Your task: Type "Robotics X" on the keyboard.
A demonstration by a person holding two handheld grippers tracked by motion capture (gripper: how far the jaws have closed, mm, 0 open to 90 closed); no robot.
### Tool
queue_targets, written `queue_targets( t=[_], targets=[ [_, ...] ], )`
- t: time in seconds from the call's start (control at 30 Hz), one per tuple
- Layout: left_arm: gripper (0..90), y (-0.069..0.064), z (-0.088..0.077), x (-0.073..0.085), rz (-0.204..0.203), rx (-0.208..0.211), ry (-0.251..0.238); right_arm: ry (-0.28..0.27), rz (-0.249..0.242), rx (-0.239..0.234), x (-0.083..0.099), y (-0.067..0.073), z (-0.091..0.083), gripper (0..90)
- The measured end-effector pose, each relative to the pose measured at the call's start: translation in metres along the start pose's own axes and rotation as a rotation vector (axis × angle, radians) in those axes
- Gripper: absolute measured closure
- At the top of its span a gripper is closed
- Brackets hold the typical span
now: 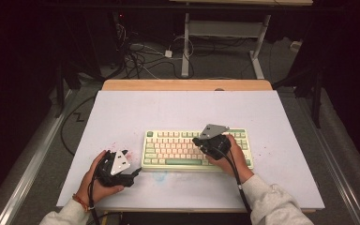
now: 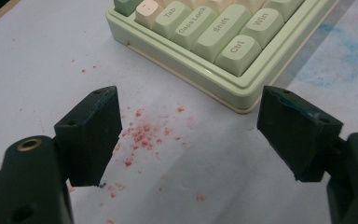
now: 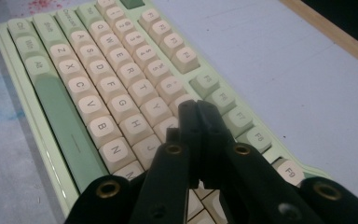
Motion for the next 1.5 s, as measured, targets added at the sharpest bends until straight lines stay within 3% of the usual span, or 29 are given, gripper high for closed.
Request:
queue_targets(
  t=[0.3,0.57,0.73,1.0,1.5],
  targets=[
    [20.9,-0.001,0.0,0.001,0.002,0.004,0.003,-0.024,0.006,0.005,-0.005,-0.001,-0.009,88.0],
    [21.1,0.0,0.0,0.001,0.004,0.004,0.007,-0.05,0.0,0.012,-0.009,-0.001,-0.018,81.3],
    [21.1,0.0,-0.001,0.001,0.006,0.004,0.009,-0.077,-0.007,0.008,-0.012,0.0,-0.025,74.7],
    [21.5,0.001,-0.002,0.001,0.0,-0.001,0.004,-0.131,0.001,0.024,-0.017,-0.002,-0.04,56.7],
    [33.1,-0.001,-0.008,-0.01,-0.047,0.023,-0.057,-0.202,-0.013,0.114,-0.004,-0.011,-0.08,37.1]
  ],
)
Point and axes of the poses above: each handheld gripper's, and its own axes: z roughly forward along the jaws, x roughly out of its underside, y roughly to its left, the point moved 9 cm from there along z, roughly forward along the jaws, and after that the axes turned 14 degrees about -y, right-handed, at the moved point
